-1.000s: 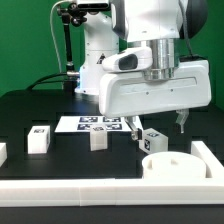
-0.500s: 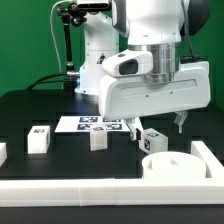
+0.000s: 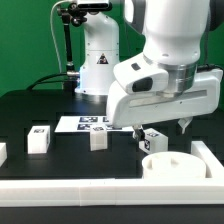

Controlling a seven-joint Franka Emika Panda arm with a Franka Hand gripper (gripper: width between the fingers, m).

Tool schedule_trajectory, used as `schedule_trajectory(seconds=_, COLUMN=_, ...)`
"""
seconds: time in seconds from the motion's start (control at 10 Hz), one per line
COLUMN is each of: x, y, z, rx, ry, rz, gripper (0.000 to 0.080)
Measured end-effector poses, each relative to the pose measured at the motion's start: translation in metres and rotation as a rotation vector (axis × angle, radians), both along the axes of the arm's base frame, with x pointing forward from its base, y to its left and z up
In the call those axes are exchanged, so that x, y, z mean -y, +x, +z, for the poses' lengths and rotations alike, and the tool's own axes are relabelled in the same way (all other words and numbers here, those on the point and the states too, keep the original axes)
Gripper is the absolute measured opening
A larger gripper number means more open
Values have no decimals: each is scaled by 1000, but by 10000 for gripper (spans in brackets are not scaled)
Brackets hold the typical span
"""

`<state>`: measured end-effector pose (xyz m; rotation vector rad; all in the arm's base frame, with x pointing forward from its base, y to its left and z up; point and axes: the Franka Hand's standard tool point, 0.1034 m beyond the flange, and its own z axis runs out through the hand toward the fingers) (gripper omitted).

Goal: Assemble stool

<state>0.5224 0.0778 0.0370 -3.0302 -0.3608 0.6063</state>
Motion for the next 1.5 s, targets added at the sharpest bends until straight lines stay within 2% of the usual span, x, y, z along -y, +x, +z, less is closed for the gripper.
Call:
schedule_trajectory(seconds=0.1, x=-1, y=2, z=-1, rx=-48, ry=-4, rz=2, gripper=649)
schedule_trajectory(seconds=0.3, x=-2, y=2, z=-8, rx=-8, ry=-23, rz=-8, gripper=649)
schedule_trajectory(seconds=0.4, x=-4, y=0, z=-7, rx=-6, ry=-43, rz=8, gripper=649)
schedule_trajectory(seconds=0.8, x=-6, y=-6, z=-7, rx=-53, ry=-46, rz=13, gripper=649)
schedule_trajectory(seconds=1.0, x=-5, y=-14, z=-8, rx=-192, ry=-69, rz=18, gripper=649)
schedule_trajectory(seconds=1.1, x=-3, y=-12, z=-10, rx=-246, ry=-79, rz=18, gripper=649)
schedule_trajectory(seconds=1.2, x=1, y=-16, z=-9, rx=-351, ry=-96, rz=18, gripper=649)
schedule_trajectory(seconds=1.4, x=2, y=-15, z=-10, rx=-480, ry=-111, rz=20, gripper=649)
schedule_trajectory(seconds=1.5, x=2, y=-13, z=-12, rx=-505, ry=-113, rz=20, gripper=649)
